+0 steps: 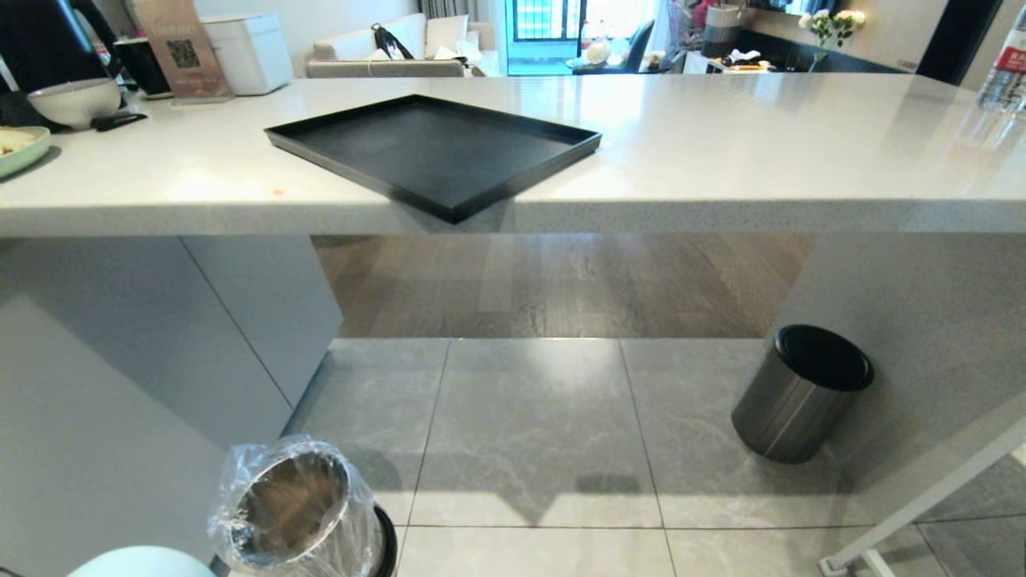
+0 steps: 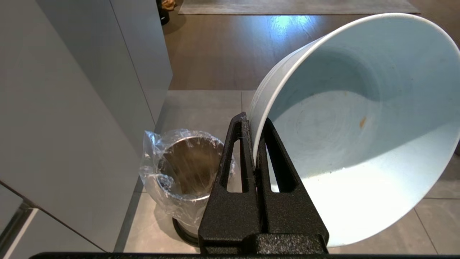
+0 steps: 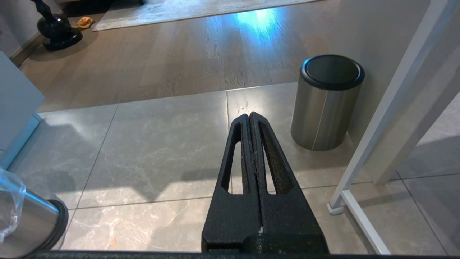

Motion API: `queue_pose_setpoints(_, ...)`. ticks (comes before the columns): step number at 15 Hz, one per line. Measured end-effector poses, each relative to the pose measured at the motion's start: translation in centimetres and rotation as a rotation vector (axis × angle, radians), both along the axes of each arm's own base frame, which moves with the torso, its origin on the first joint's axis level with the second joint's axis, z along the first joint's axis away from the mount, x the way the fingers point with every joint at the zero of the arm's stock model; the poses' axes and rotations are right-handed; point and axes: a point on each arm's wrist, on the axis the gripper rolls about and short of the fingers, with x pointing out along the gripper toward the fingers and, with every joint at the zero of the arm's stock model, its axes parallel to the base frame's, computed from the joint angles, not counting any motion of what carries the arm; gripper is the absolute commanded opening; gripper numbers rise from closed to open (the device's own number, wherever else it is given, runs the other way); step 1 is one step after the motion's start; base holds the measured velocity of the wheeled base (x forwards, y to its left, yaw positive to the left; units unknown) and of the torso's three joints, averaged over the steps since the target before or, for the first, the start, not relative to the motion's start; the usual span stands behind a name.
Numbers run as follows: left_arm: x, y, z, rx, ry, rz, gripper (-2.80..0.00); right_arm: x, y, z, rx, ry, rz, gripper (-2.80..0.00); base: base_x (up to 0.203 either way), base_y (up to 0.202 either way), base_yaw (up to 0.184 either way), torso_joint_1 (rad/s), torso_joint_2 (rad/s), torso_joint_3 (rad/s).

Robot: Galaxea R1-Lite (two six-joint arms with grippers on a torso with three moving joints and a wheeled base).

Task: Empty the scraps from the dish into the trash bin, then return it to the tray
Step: Put the bowl back to the table

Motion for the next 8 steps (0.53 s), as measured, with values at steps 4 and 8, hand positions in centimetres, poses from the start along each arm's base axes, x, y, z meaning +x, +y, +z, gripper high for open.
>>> queue_pose_setpoints(4, 0.0, 0.0, 0.0, 0.0, 0.0, 0.0, -2.8, 0.0, 0.0, 0.0, -0.003, 0.0, 0.001, -2.8, 0.0, 0.0, 0.0, -0.006, -0.39, -0.399)
queue_pose_setpoints(8, 0.0, 0.0, 0.0, 0.0, 0.0, 0.0, -2.8, 0.0, 0.0, 0.01, -0.003, 0.0, 0.0, -2.8, 0.0, 0.0, 0.0, 0.031, -0.44, -0.393)
